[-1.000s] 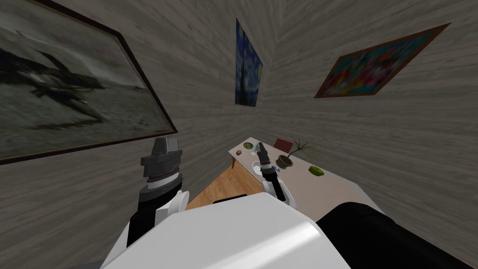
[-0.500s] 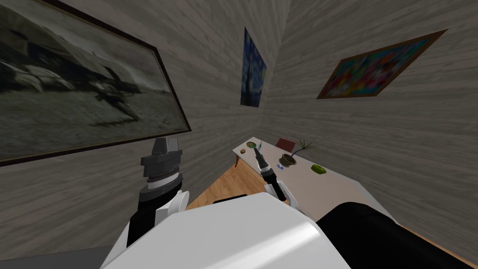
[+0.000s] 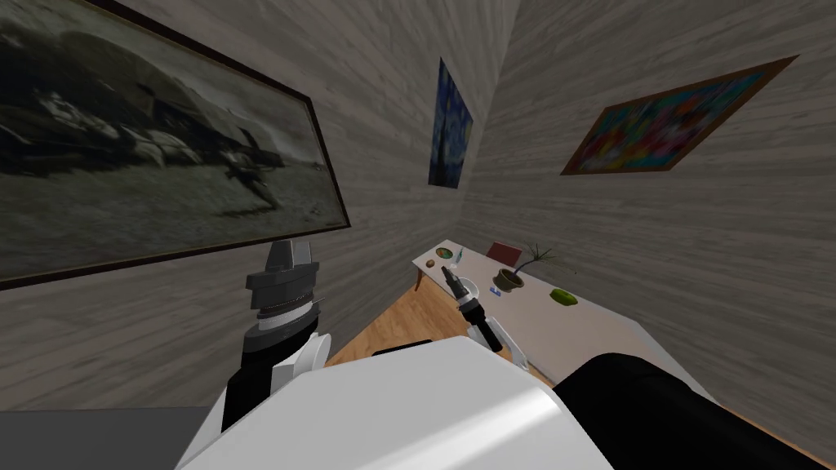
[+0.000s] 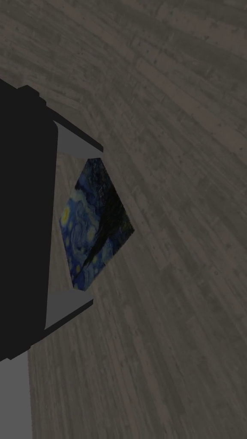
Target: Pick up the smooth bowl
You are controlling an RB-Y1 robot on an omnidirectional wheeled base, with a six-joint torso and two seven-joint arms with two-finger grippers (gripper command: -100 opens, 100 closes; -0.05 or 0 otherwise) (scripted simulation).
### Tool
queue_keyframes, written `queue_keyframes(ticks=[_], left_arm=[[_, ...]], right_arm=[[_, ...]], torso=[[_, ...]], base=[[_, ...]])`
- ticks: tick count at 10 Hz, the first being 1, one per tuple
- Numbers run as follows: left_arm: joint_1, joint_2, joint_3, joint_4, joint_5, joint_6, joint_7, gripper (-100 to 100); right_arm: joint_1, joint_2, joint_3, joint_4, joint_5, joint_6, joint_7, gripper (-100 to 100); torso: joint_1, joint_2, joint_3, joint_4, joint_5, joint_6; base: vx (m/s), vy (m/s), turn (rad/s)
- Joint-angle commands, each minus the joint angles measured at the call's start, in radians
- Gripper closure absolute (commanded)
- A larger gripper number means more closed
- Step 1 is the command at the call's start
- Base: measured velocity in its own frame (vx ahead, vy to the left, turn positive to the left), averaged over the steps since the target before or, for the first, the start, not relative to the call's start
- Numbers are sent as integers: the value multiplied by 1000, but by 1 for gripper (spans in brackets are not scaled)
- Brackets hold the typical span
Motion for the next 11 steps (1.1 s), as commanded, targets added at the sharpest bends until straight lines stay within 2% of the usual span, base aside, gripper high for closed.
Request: queue_keyframes(ticks=[1, 2, 4, 5, 8, 9, 10, 11], left_arm=[[0, 0, 0, 0, 0, 0, 0, 0], [0, 0, 0, 0, 0, 0, 0, 0], [0, 0, 0, 0, 0, 0, 0, 0], [0, 0, 0, 0, 0, 0, 0, 0], [0, 0, 0, 0, 0, 0, 0, 0], [0, 0, 0, 0, 0, 0, 0, 0], [0, 0, 0, 0, 0, 0, 0, 0], [0, 0, 0, 0, 0, 0, 0, 0]], right_arm=[[0, -31, 6, 50, 13, 4, 39, -100], [0, -31, 6, 59, 13, 4, 39, -100], [5, -89, 17, 131, 35, 23, 102, -100], [5, -89, 17, 148, 35, 23, 106, -100], [18, -170, 39, 277, 67, 58, 208, -100], [18, -173, 39, 286, 67, 58, 212, -100], [23, -201, 46, 332, 77, 71, 248, -100], [23, -201, 46, 332, 77, 71, 248, -100]], torso=[[0, 0, 0, 0, 0, 0], [1, 0, 0, 0, 0, 0], [1, -1, 0, 0, 0, 0], [2, -1, 0, 0, 0, 0], [2, -1, 0, 0, 0, 0], [2, -1, -1, 0, 1, 0], [0, -1, -1, 0, 0, 0], [-2, -2, -1, 0, 0, 0]], base=[[-21, 88, 72], [-16, 79, 34], [-12, 103, 110], [-20, 88, 33], [-10, 110, 144], [6, 65, 55], [9, 46, 106], [7, 26, 73]])
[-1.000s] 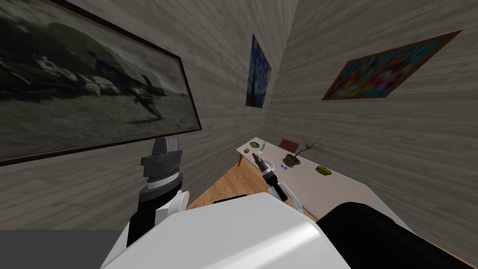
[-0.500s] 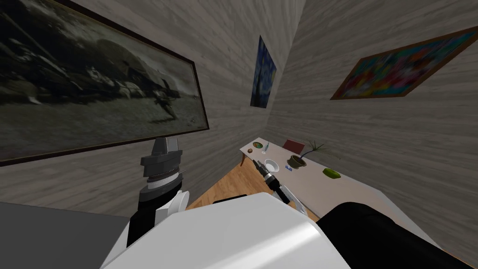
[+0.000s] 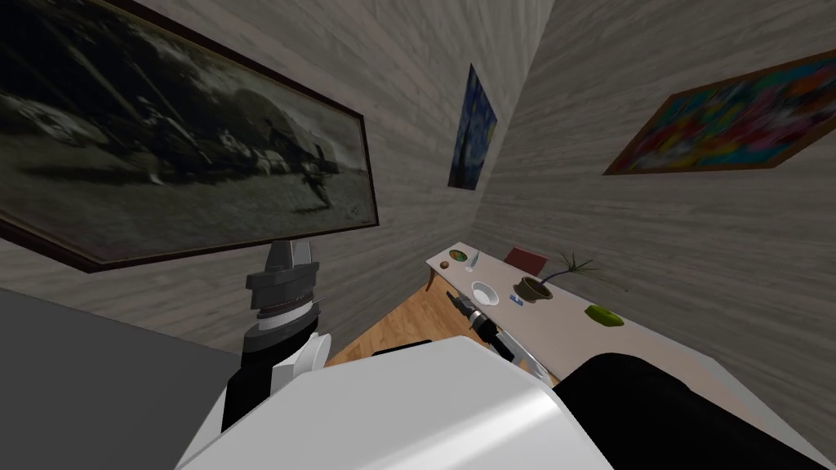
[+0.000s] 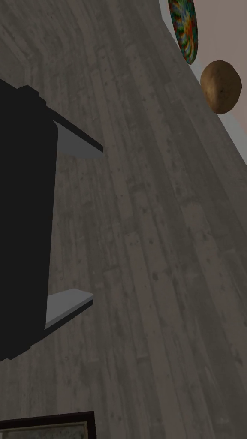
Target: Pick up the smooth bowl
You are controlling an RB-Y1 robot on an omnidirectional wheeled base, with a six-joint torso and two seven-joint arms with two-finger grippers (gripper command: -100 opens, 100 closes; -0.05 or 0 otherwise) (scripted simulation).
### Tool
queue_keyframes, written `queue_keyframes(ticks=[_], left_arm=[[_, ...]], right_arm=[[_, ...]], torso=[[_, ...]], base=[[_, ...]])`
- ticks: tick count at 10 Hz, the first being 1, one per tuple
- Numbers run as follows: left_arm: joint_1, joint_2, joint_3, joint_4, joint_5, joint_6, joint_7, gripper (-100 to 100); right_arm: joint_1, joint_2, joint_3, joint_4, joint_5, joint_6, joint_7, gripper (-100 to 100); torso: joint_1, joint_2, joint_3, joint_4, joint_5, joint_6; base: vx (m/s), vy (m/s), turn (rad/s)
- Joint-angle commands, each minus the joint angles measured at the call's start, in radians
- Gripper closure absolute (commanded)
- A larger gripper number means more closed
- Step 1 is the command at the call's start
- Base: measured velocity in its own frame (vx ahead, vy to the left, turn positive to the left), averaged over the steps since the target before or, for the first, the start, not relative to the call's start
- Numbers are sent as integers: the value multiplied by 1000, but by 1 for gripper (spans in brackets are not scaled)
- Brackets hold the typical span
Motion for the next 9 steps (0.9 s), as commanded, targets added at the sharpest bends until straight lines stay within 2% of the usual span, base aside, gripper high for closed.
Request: queue_keyframes(ticks=[1, 2, 3, 4, 5, 6, 8, 9], left_arm=[[0, 0, 0, 0, 0, 0, 0, 0], [0, 0, 0, 0, 0, 0, 0, 0], [0, 0, 0, 0, 0, 0, 0, 0], [0, 0, 0, 0, 0, 0, 0, 0], [0, 0, 0, 0, 0, 0, 0, 0], [0, 0, 0, 0, 0, 0, 0, 0], [0, 0, 0, 0, 0, 0, 0, 0], [0, 0, 0, 0, 0, 0, 0, 0]], right_arm=[[9, -30, 9, 50, 11, 14, 42, -100], [9, -30, 9, 50, 11, 14, 42, -100], [16, -56, 17, 87, 20, 29, 78, -100], [16, -56, 17, 96, 20, 29, 78, -100], [23, -81, 26, 137, 29, 44, 114, -100], [23, -81, 26, 140, 29, 44, 114, -100], [37, -129, 44, 222, 45, 76, 176, -100], [37, -129, 44, 226, 45, 76, 184, -100]], torso=[[0, 0, 0, 0, 0, 0], [0, 0, 0, 0, 0, 0], [-1, 0, 0, 0, 0, 0], [-1, -1, 0, 0, 0, 0], [-1, -1, 0, 0, 0, 0], [-1, -1, 0, 0, 0, 0], [-2, -1, -1, 0, 0, 0], [-3, -2, -1, 0, -1, 0]], base=[[15, 29, 152], [16, 19, 54], [21, 24, 115], [19, 17, 77], [22, 15, 142], [19, 6, 77], [33, -1, 208], [34, -19, 71]])
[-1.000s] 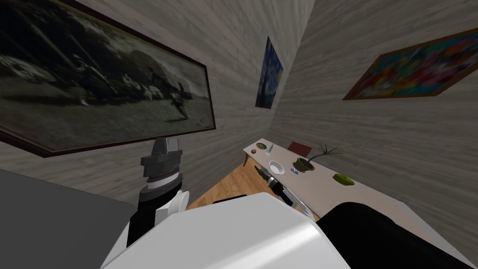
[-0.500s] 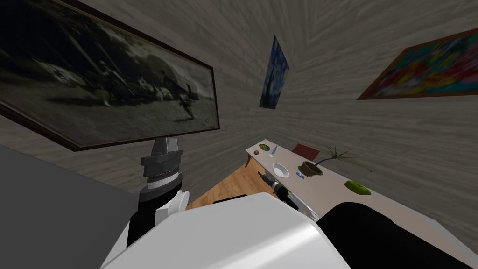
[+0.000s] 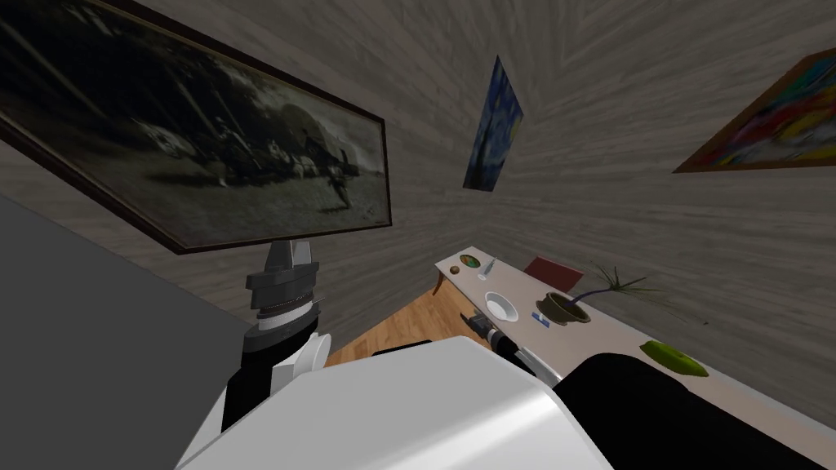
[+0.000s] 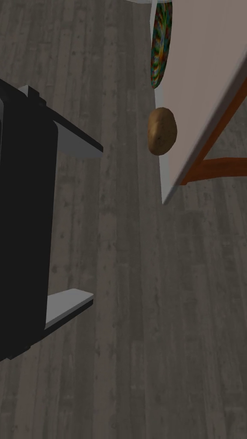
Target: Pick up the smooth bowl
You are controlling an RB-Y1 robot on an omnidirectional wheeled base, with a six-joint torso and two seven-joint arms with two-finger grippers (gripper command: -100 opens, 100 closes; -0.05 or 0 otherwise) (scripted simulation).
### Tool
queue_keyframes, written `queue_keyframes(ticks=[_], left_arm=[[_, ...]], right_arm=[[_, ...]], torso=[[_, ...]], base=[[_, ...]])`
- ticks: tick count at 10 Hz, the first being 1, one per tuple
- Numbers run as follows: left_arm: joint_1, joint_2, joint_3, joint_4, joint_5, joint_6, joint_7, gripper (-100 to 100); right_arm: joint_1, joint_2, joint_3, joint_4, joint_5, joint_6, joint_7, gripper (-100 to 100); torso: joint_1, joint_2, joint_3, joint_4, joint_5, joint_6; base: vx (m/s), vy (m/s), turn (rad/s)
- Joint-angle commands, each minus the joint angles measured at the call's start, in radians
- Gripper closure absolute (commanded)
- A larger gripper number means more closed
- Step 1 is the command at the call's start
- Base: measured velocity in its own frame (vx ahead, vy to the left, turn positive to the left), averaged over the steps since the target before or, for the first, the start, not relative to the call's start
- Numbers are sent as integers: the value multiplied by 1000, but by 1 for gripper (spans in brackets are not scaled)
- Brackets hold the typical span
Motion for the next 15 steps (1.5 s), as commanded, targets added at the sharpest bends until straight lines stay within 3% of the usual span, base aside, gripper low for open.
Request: queue_keyframes(ticks=[1, 2, 5, 6, 11, 15], left_arm=[[0, 0, 0, 0, 0, 0, 0, 0], [0, 0, 0, 0, 0, 0, 0, 0], [0, 0, 0, 0, 0, 0, 0, 0], [0, 0, 0, 0, 0, 0, 0, 0], [0, 0, 0, 0, 0, 0, 0, 0], [0, 0, 0, 0, 0, 0, 0, 0]], right_arm=[[2, -27, 13, 50, 9, 23, 42, -100], [2, -27, 13, 55, 9, 23, 42, -100], [25, -85, 40, 168, 27, 73, 134, -100], [25, -85, 40, 168, 27, 73, 135, -100], [62, -149, 87, 312, 47, 146, 258, -100], [75, -161, 106, 352, 52, 169, 294, -100]], torso=[[0, 0, 0, 0, 0, 0], [-1, 0, 0, 0, 0, 0], [-3, -1, -1, 0, 0, -1], [-5, -2, -1, 0, -1, 0], [-6, -1, -1, 0, -1, 0], [-3, 1, 0, 0, -1, 0]], base=[[33, -24, 109], [27, -21, 77], [51, -58, 218], [42, -73, 80], [39, -91, 203], [16, -79, 75]])
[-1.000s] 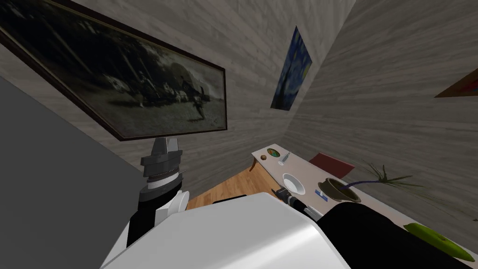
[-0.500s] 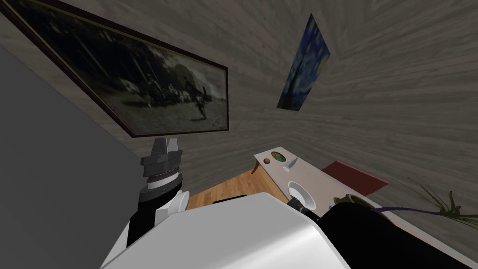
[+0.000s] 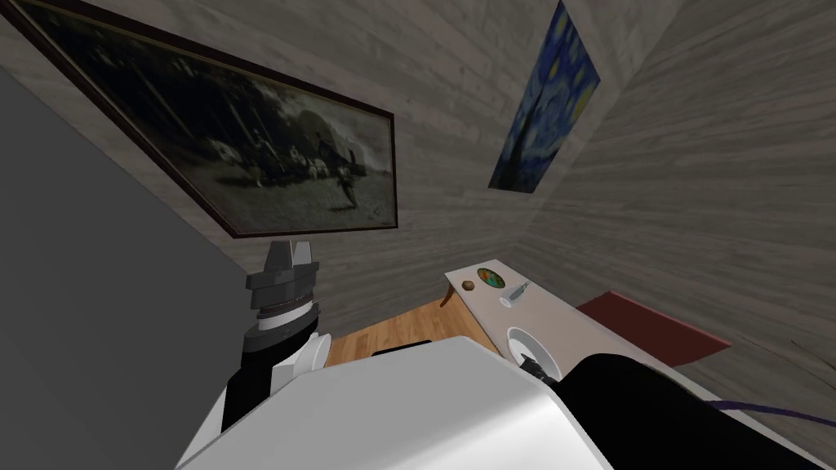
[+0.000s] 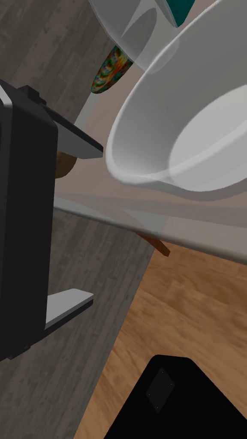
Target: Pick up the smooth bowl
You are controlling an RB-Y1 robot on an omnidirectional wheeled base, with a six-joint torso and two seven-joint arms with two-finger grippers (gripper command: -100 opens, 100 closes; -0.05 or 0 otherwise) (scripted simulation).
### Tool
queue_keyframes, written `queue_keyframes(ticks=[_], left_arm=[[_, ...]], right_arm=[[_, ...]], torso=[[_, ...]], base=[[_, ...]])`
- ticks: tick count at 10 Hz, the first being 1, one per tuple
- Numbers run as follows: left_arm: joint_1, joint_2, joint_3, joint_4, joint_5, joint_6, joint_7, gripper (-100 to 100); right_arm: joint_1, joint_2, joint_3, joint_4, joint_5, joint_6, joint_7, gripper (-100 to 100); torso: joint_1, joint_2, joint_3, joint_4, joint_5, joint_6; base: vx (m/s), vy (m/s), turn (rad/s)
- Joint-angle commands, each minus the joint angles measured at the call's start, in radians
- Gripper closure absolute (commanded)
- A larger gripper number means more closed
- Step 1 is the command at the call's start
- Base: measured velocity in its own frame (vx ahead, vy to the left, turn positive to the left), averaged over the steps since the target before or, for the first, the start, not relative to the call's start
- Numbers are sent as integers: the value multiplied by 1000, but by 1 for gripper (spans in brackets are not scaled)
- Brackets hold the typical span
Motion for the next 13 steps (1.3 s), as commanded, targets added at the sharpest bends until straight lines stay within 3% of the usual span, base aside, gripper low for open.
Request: queue_keyframes(ticks=[1, 3, 4, 5, 6, 7, 8, 10, 13], left_arm=[[0, 0, 0, 0, 0, 0, 0, 0], [0, 0, 0, 0, 0, 0, 0, 0], [0, 0, 0, 0, 0, 0, 0, 0], [0, 0, 0, 0, 0, 0, 0, 0], [0, 0, 0, 0, 0, 0, 0, 0], [0, 0, 0, 0, 0, 0, 0, 0], [0, 0, 0, 0, 0, 0, 0, 0], [0, 0, 0, 0, 0, 0, 0, 0], [0, 0, 0, 0, 0, 0, 0, 0]], right_arm=[[3, 0, 10, 42, 5, 6, 29, -100], [16, 2, 34, 74, 9, 26, 58, -100], [16, 7, 22, 69, 10, 16, 58, -100], [15, 7, 24, 71, 10, 18, 59, 0], [16, 17, 32, 33, 1, 66, 62, -100], [17, 28, 40, -6, -7, 95, 65, -100], [17, 28, 40, -6, -7, 115, 65, -100], [20, 49, 57, -82, -24, 186, 72, -100], [21, 60, 65, -121, -32, 259, 75, -100]], torso=[[0, 0, 0, 0, 0, 0], [-3, -1, -1, 0, -1, 0], [-4, -2, -1, 0, -1, 0], [0, -1, -1, 0, 0, 0], [3, 0, 0, 0, 0, 0], [2, 2, 1, 0, 0, 0], [-1, 4, 2, 1, 0, 0], [-1, 4, 2, 1, 0, 0], [1, 5, 3, 1, 0, 0]], base=[[20, -86, 159], [44, -117, 148], [20, -58, 29], [4, -11, -1], [-36, -45, 70], [-77, -89, 127], [-65, -79, 70], [-73, -92, 115], [-64, -52, 43]])
